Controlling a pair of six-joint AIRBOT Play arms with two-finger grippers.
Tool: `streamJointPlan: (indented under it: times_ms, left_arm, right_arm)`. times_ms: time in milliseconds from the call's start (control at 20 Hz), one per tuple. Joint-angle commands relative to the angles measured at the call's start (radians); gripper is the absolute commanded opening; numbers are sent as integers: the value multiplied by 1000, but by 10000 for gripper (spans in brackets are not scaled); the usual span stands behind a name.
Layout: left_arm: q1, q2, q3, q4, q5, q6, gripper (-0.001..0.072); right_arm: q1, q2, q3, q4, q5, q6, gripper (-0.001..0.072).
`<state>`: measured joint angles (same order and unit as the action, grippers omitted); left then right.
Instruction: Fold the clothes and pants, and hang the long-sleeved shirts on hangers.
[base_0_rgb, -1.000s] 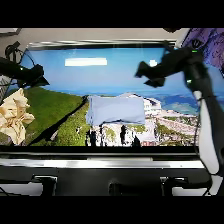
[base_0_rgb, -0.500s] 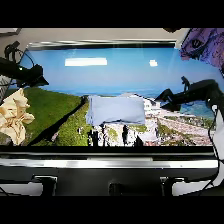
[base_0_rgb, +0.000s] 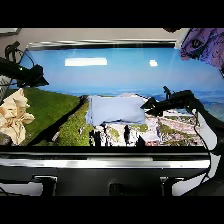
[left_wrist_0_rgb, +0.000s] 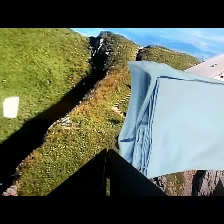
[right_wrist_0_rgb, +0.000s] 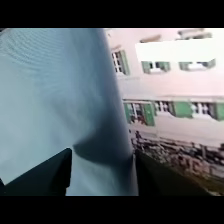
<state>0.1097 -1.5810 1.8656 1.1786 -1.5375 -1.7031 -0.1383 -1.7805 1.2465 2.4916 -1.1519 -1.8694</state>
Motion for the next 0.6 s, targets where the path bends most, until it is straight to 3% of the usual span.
streamJointPlan:
  times_ms: [0, 100, 200, 550]
  left_arm:
    - [1, -6, 1, 0, 0, 0, 19]
    - [1, -10, 1, 1, 0, 0, 18]
    - [1, -10, 1, 1, 0, 1, 18]
    - [1, -11, 1, 1, 0, 1, 19]
  right_arm:
    - [55, -7, -3, 0, 68, 8, 328]
    - [63, -3, 1, 20, 77, 11, 33]
    - [60, 24, 42, 13, 76, 48, 33]
    - [2, 47, 468, -211, 10, 369, 33]
